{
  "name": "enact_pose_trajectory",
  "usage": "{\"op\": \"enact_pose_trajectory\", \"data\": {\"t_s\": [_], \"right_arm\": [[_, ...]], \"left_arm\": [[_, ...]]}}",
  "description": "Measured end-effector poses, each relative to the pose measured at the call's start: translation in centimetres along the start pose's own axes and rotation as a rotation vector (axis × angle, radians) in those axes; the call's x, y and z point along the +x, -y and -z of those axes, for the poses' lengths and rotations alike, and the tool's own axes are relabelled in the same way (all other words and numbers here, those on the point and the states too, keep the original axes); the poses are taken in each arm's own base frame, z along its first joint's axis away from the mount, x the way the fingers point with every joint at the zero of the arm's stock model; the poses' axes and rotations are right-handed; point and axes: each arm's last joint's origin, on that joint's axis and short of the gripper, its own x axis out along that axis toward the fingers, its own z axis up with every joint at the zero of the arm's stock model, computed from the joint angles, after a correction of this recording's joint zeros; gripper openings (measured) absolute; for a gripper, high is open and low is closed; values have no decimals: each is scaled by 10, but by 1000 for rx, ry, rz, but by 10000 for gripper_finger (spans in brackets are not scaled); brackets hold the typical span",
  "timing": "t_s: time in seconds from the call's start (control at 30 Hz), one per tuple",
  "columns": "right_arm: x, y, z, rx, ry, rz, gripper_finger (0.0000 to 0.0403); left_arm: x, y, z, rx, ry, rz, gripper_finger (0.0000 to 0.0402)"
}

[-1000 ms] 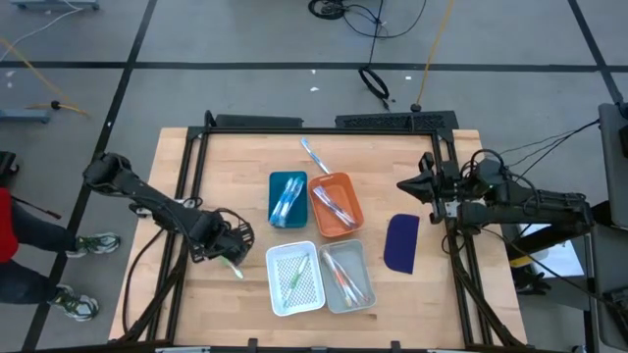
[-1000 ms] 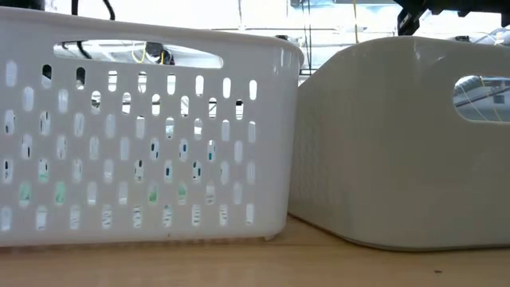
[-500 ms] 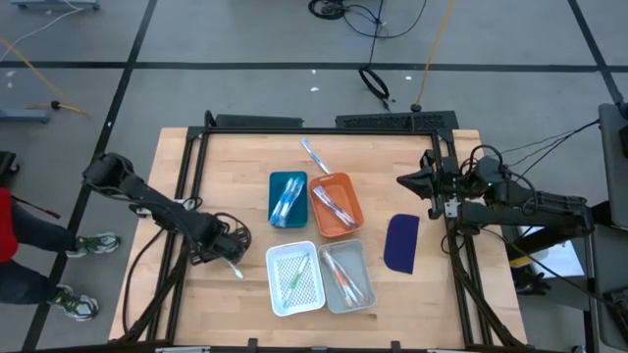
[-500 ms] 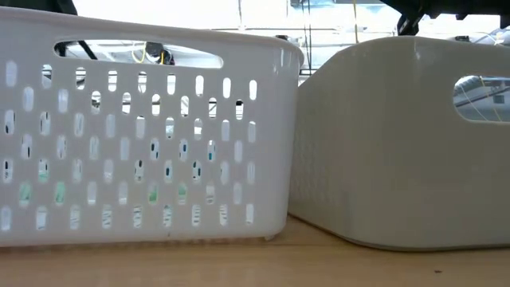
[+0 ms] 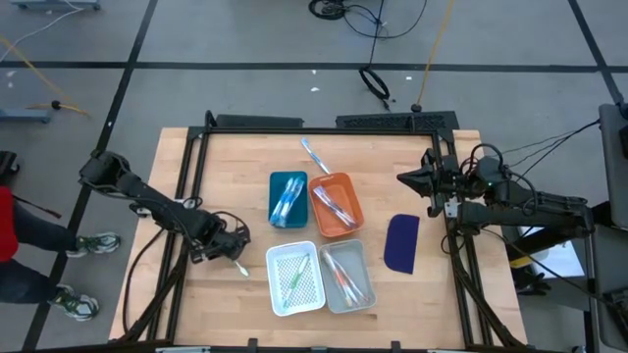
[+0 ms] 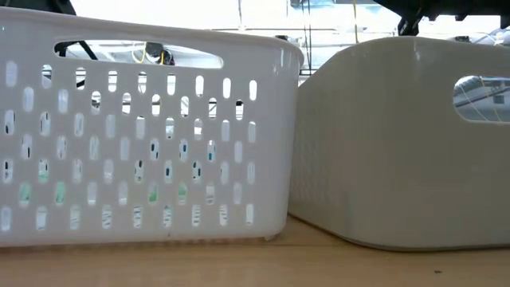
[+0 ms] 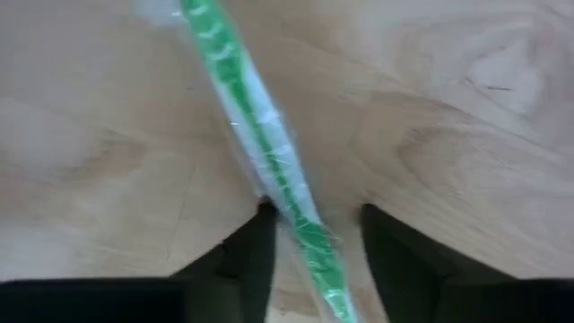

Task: Pick & Place Toothbrushes
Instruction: Put the green toothbrush into the white bin

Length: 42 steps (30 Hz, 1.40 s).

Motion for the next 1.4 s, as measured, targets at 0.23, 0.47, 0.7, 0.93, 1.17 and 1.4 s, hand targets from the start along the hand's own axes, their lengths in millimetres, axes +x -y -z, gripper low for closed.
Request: {"op": "enact_pose_trajectory", "data": {"t_s": [0.23, 0.47, 0.7, 0.93, 1.17, 1.4], "right_arm": [[0, 0, 0, -2, 0, 0, 1], [0, 0, 0, -8, 0, 1, 1], [0, 0, 0, -11, -1, -1, 1], [0, 0, 0, -12, -1, -2, 1], [0, 0, 0, -15, -1, -3, 1], [0, 0, 0, -16, -1, -3, 1]], "left_arm": [[0, -1, 0, 44, 48, 35, 27], [-2, -2, 3, 72, 71, 60, 17], [-17, -1, 11, 106, 145, 41, 9], [-40, 6, 25, 142, 153, 97, 9], [-72, 13, 41, 213, 156, 142, 9], [-128, 25, 62, 313, 159, 313, 9]]}}
